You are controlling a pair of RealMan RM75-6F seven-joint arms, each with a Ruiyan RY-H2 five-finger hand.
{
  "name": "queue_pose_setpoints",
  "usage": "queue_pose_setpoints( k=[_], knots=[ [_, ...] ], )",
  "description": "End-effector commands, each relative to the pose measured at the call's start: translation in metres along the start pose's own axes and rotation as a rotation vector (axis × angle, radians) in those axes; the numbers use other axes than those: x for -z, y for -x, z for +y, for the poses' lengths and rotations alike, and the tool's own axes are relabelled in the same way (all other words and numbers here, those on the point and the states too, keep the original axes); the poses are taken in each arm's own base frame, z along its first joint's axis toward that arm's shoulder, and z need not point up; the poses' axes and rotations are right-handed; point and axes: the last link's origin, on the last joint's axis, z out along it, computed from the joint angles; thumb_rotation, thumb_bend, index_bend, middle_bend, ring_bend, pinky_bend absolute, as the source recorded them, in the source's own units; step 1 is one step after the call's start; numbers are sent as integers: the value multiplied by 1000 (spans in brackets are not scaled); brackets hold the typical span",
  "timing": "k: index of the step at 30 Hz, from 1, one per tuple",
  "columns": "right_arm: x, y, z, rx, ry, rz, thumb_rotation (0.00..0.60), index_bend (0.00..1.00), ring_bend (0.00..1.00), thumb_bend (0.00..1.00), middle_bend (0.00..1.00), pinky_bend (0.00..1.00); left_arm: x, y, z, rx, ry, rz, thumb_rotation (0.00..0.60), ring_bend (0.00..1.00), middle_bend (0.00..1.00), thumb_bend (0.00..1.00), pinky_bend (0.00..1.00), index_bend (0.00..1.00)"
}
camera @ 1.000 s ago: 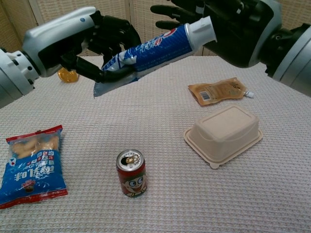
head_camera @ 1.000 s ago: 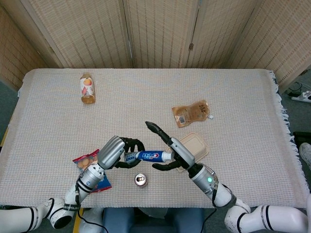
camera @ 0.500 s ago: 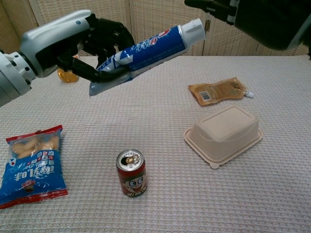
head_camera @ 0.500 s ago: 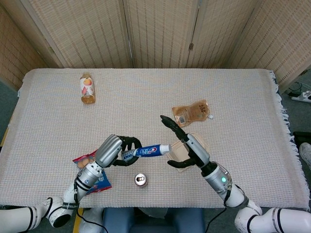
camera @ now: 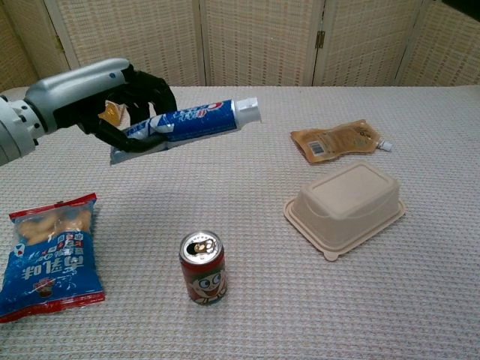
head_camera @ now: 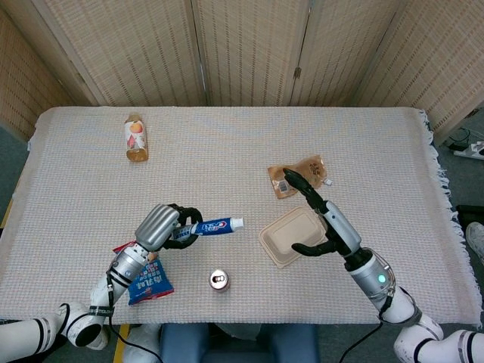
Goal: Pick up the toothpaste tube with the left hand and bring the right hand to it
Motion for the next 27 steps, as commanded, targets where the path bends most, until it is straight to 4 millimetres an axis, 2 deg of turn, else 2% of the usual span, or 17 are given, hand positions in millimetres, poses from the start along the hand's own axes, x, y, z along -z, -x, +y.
queue_pose_setpoints(
  k=[1,10,16,18,21,24,27],
  knots=[
    [5,-6,-2,33,13,7,342,0,0,237,0,0,-3,0,-21,-59,-92,-48,600,553,703,776,498,641],
    [20,-21,-3,107,49,24,341,0,0,238,0,0,-8,3,-57,-92,-280,-64,600,478,621,772,432,556],
    [29,-25,-1,144,67,25,340,0,0,237,0,0,-9,6,-74,-129,-364,-53,600,420,554,698,395,498],
    [32,-26,-1,154,70,28,340,0,0,237,0,0,-7,7,-80,-140,-395,-62,600,369,497,609,365,421],
    [36,-27,-1,168,78,28,342,0,0,237,0,0,-6,9,-83,-135,-434,-69,600,255,375,467,297,247],
    [41,-30,1,193,88,28,341,0,0,237,0,0,-3,10,-86,-131,-465,-91,600,149,250,404,211,91],
    [46,-33,2,228,98,30,340,0,0,238,0,0,0,7,-86,-125,-477,-94,600,103,183,382,164,15]
  ],
)
